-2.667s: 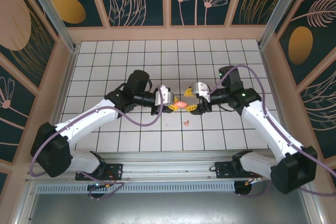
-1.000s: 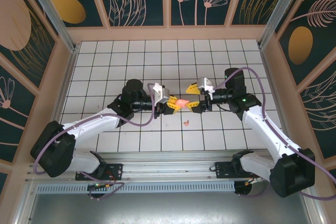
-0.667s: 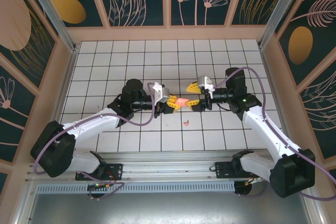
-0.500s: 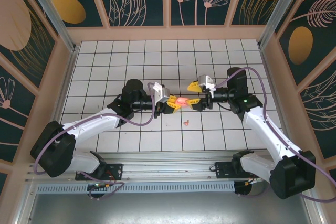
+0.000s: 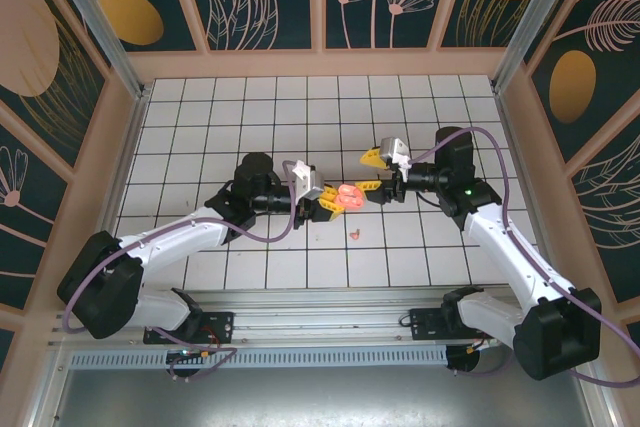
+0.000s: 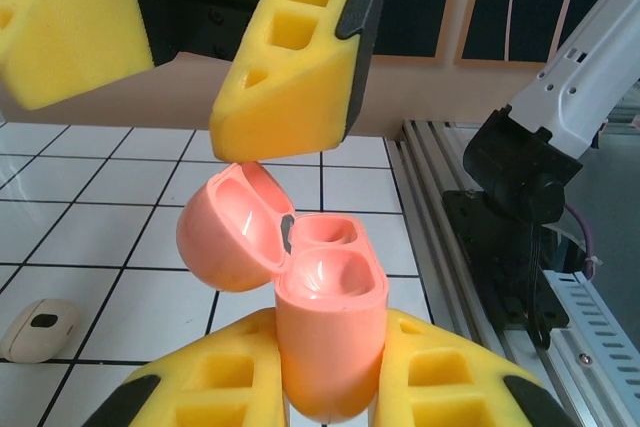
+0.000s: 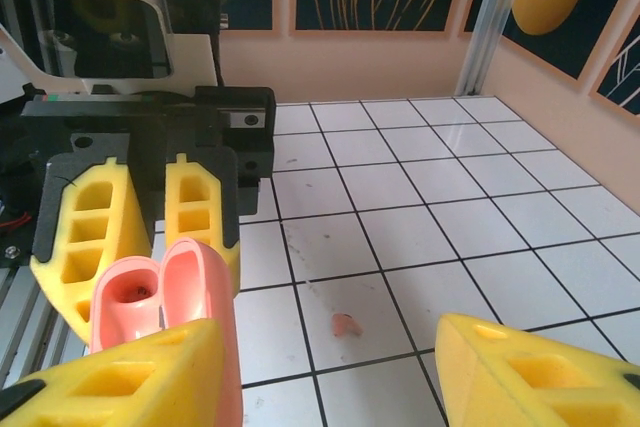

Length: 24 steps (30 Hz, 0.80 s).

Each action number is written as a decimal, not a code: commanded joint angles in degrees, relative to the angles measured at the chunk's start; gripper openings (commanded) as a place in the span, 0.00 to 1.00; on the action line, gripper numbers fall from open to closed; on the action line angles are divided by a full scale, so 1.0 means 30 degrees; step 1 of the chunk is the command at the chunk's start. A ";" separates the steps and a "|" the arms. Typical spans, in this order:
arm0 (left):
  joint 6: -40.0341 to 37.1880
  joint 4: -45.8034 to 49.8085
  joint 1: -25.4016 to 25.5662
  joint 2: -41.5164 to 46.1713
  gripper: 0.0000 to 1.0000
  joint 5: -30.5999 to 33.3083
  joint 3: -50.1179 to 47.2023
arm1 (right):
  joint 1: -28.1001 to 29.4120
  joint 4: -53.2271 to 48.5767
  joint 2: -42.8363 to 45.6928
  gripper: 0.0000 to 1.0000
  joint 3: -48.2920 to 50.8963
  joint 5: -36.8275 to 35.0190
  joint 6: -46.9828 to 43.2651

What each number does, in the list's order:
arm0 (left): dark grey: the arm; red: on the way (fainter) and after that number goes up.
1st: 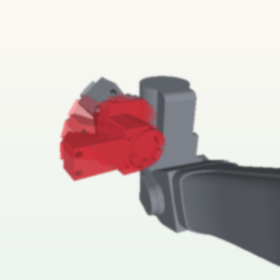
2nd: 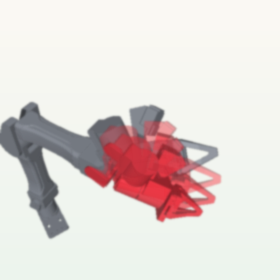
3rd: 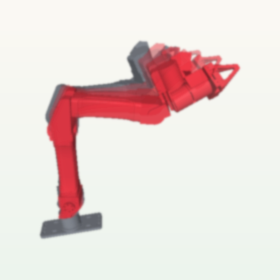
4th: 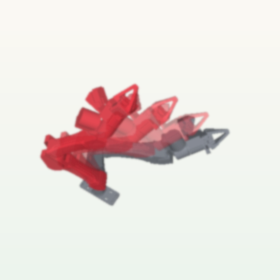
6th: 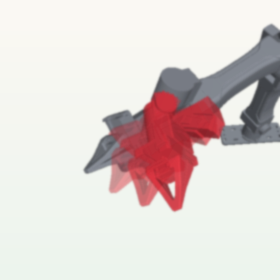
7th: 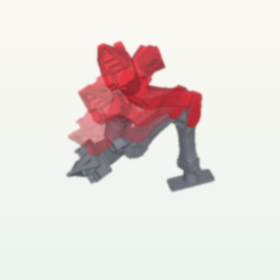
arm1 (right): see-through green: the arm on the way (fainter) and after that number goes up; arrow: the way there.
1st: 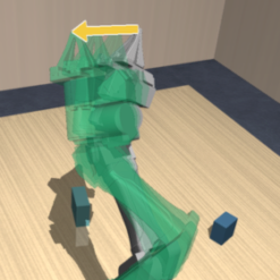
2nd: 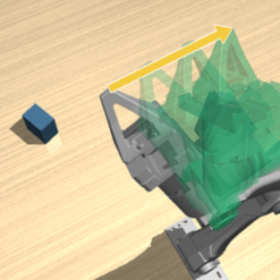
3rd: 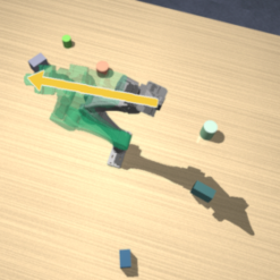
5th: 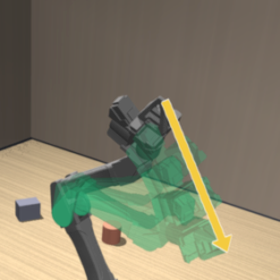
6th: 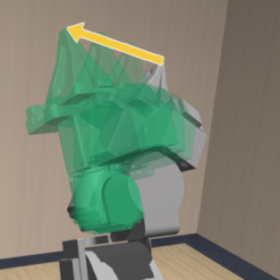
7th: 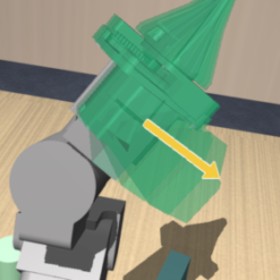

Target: Insert the wireless bluetooth earbuds into the charging case

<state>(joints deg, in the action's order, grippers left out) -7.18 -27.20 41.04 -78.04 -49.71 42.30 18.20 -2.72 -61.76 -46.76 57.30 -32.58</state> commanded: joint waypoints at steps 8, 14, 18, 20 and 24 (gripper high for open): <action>0.1733 -0.4221 0.0110 0.0170 0.07 -0.0201 -0.1263 | -0.0235 0.0655 0.0624 0.59 0.0179 0.0516 0.0881; 0.3149 -0.6706 0.0065 -0.0414 0.06 -0.0042 -0.1973 | -0.0367 0.0674 0.0610 0.61 -0.0085 0.0561 0.1737; 0.3856 -0.7945 0.0045 -0.0726 0.06 0.0329 -0.2439 | -0.0528 0.0536 0.0448 0.61 -0.0518 0.0756 0.2603; 0.4086 -0.8252 0.0030 -0.0843 0.06 0.0567 -0.2599 | -0.0544 0.0568 0.0458 0.61 -0.0613 0.0836 0.2870; 0.4904 -0.9567 -0.0147 -0.1090 0.06 0.0894 -0.3196 | -0.0557 0.0556 0.0485 0.61 -0.0731 0.0826 0.3289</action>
<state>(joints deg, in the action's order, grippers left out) 4.56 -49.45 40.95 -80.62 -47.70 33.87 16.95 -2.31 -60.88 -46.76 58.46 -24.95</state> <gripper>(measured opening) 0.171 0.609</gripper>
